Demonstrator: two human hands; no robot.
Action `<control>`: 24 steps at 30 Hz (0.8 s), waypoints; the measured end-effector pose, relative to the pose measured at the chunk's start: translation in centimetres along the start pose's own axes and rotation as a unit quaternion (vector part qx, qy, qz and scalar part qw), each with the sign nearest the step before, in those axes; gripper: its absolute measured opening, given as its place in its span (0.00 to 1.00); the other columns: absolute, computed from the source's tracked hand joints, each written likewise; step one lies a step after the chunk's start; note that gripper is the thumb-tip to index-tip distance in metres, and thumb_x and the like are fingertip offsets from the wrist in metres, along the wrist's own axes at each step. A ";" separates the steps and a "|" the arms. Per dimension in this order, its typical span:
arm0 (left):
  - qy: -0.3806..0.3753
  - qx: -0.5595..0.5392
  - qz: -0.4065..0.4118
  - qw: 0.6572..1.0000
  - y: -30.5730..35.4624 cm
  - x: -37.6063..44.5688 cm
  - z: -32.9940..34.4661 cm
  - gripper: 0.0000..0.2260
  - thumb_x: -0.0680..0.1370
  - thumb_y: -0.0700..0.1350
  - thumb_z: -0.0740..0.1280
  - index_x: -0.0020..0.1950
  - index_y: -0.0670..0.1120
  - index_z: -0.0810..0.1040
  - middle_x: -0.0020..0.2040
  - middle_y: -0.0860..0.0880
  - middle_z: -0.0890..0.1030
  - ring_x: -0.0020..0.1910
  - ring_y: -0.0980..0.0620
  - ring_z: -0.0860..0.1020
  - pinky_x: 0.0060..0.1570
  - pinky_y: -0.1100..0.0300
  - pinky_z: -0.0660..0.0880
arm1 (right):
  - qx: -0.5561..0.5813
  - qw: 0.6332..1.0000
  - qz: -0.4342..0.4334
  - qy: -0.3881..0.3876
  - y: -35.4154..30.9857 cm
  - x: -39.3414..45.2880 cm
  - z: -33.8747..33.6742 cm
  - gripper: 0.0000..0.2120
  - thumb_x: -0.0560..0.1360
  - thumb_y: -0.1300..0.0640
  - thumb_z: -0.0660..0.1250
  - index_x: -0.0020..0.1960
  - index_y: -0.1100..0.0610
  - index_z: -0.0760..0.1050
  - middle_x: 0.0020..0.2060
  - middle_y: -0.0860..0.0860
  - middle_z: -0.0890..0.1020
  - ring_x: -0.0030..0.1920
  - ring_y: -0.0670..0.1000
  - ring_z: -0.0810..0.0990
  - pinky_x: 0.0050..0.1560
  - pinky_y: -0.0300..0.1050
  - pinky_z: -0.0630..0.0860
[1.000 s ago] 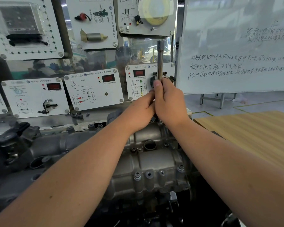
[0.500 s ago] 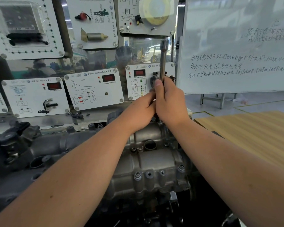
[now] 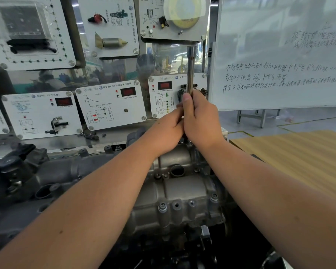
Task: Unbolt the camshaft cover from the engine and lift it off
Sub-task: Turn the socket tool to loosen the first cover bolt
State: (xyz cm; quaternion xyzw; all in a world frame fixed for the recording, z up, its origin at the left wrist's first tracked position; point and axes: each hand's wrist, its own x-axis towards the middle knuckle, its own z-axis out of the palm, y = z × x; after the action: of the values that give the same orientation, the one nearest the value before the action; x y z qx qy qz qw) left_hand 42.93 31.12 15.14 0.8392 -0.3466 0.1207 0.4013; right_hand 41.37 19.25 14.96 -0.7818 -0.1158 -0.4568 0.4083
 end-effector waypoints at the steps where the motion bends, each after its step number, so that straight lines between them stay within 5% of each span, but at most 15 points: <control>1: 0.001 0.005 0.000 1.000 0.0 0.0 0.0 0.18 0.87 0.48 0.58 0.77 0.56 0.68 0.61 0.57 0.78 0.53 0.61 0.77 0.53 0.69 0.72 | 0.001 1.000 0.003 -0.001 0.1 0.0 0.0 0.14 0.85 0.52 0.56 0.43 0.55 0.68 0.33 0.52 0.77 0.36 0.53 0.77 0.37 0.53 0.73; 4: 0.012 0.021 -0.001 1.000 0.1 0.1 -0.2 0.17 0.86 0.47 0.60 0.76 0.56 0.70 0.56 0.61 0.79 0.51 0.64 0.79 0.48 0.75 0.71 | 0.000 1.000 0.004 -0.006 0.2 0.1 0.1 0.10 0.85 0.49 0.57 0.47 0.52 0.71 0.31 0.45 0.75 0.33 0.45 0.74 0.33 0.46 0.67; 7: 0.021 0.022 0.002 1.000 0.0 0.2 -0.2 0.15 0.85 0.45 0.61 0.71 0.56 0.73 0.52 0.59 0.82 0.50 0.65 0.80 0.45 0.70 0.75 | 0.015 1.000 0.008 -0.010 0.1 0.0 0.0 0.14 0.84 0.47 0.60 0.64 0.55 0.71 0.38 0.48 0.82 0.38 0.47 0.81 0.36 0.43 0.74; 10: 0.024 0.013 0.003 1.000 -0.1 0.1 -0.1 0.16 0.85 0.45 0.62 0.72 0.56 0.73 0.53 0.59 0.82 0.51 0.66 0.79 0.48 0.71 0.75 | 0.006 1.000 -0.001 -0.006 0.2 0.0 0.0 0.06 0.84 0.49 0.59 0.53 0.50 0.70 0.34 0.45 0.78 0.35 0.41 0.77 0.33 0.40 0.69; 14: 0.006 -0.008 0.003 1.000 0.1 0.0 0.0 0.18 0.86 0.48 0.59 0.77 0.57 0.69 0.59 0.60 0.79 0.55 0.60 0.79 0.56 0.70 0.73 | 0.004 1.000 0.010 0.005 0.0 0.1 0.0 0.14 0.85 0.52 0.57 0.40 0.48 0.64 0.30 0.45 0.72 0.31 0.43 0.72 0.31 0.43 0.66; 18: 0.014 0.015 0.004 1.000 0.2 0.0 -0.2 0.17 0.86 0.46 0.60 0.75 0.57 0.70 0.55 0.62 0.79 0.47 0.71 0.77 0.48 0.75 0.72 | 0.009 1.000 0.008 -0.003 0.0 0.0 0.0 0.11 0.85 0.51 0.57 0.45 0.52 0.68 0.31 0.46 0.74 0.32 0.47 0.73 0.35 0.48 0.68; 21: 0.022 0.015 0.005 1.000 0.2 0.1 -0.2 0.16 0.84 0.45 0.61 0.71 0.59 0.72 0.54 0.59 0.82 0.51 0.66 0.79 0.51 0.67 0.76 | 0.022 1.000 0.015 -0.009 -0.2 -0.1 -0.1 0.13 0.84 0.48 0.60 0.63 0.54 0.71 0.42 0.48 0.83 0.41 0.48 0.82 0.40 0.47 0.76; 24: 0.026 0.013 0.010 1.000 0.2 0.0 -0.2 0.18 0.84 0.45 0.62 0.74 0.58 0.71 0.58 0.55 0.83 0.54 0.60 0.80 0.55 0.61 0.77 | 0.018 1.000 0.003 -0.004 -0.3 -0.2 -0.2 0.14 0.84 0.49 0.61 0.64 0.56 0.71 0.41 0.47 0.82 0.42 0.50 0.82 0.41 0.47 0.76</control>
State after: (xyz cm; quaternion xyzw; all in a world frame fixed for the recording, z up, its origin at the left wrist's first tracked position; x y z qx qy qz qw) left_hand 42.82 31.15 15.40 0.8375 -0.3425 0.1514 0.3981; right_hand 40.92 19.33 15.05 -0.7769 -0.1228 -0.4499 0.4230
